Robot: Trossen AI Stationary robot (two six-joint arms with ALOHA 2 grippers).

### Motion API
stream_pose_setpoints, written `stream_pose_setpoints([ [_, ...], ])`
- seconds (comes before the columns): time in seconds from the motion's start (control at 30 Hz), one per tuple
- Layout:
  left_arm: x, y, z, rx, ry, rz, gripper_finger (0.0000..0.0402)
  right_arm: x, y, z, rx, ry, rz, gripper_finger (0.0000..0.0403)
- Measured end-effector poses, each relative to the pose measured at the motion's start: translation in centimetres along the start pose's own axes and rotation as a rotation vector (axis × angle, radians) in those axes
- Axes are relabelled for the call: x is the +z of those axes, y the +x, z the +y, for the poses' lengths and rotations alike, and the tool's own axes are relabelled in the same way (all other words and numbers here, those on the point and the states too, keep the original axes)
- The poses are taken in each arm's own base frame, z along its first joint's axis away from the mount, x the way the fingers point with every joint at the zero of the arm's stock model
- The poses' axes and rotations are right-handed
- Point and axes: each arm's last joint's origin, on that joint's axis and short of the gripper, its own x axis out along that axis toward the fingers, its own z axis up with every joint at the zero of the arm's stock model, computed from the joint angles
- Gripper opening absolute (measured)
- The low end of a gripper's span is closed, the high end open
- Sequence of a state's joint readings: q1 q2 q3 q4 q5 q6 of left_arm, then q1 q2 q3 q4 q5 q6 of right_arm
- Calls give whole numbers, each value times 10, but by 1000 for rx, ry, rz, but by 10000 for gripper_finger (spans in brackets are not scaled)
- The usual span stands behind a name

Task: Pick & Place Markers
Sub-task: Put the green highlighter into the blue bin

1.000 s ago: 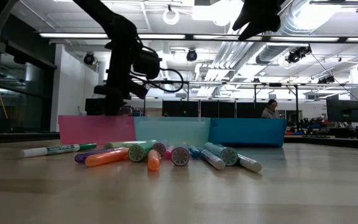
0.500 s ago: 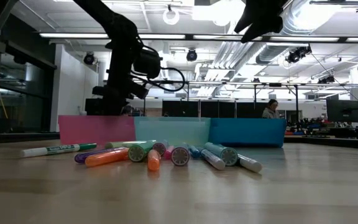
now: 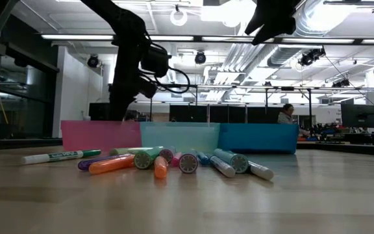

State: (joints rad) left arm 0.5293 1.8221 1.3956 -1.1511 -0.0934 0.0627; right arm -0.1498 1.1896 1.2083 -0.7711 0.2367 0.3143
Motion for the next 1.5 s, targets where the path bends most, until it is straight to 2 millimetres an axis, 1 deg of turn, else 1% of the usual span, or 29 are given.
stream_pose_setpoints([
  [0.1, -1, -1, -1, -31, -82, 2, 206, -2, 0, -1, -6, 9, 19, 264],
  [0.17, -3, -6, -1, -30, -102, -19, 206, -3, 0, -1, -16, 16, 33, 264],
  [0.27, -2, -13, 1, 19, -147, -75, 206, -6, 0, -2, -40, 15, 52, 264],
  [0.4, -3, -24, 3, 16, -276, -145, 206, -9, 0, -4, -61, 37, 80, 264],
  [0.47, -7, -31, 3, 2, -334, -157, 206, -11, -1, -5, -74, 47, 105, 265],
  [0.57, -10, -39, -4, -15, -386, -187, 206, -15, -1, -7, -107, 62, 139, 266],
  [0.7, -14, -45, -20, -9, -430, -198, 206, -22, -3, -10, -160, 85, 201, 266],
  [0.9, -19, -46, -49, -8, -462, -164, 206, -31, -6, -16, -261, 71, 274, 266],
  [1.2, -35, -28, -92, 7, -553, -108, 206, -37, -12, -20, -307, 43, 332, 266],
  [1.3, -42, -22, -107, -6, -562, -81, 206, -39, -22, -24, -331, 41, 310, 266],
  [1.4, -47, -15, -122, -38, -592, -87, 206, -41, -36, -29, -330, 52, 272, 266],
  [1.5, -50, -10, -137, -94, -617, -94, 206, -50, -48, -34, -319, 81, 234, 266],
])
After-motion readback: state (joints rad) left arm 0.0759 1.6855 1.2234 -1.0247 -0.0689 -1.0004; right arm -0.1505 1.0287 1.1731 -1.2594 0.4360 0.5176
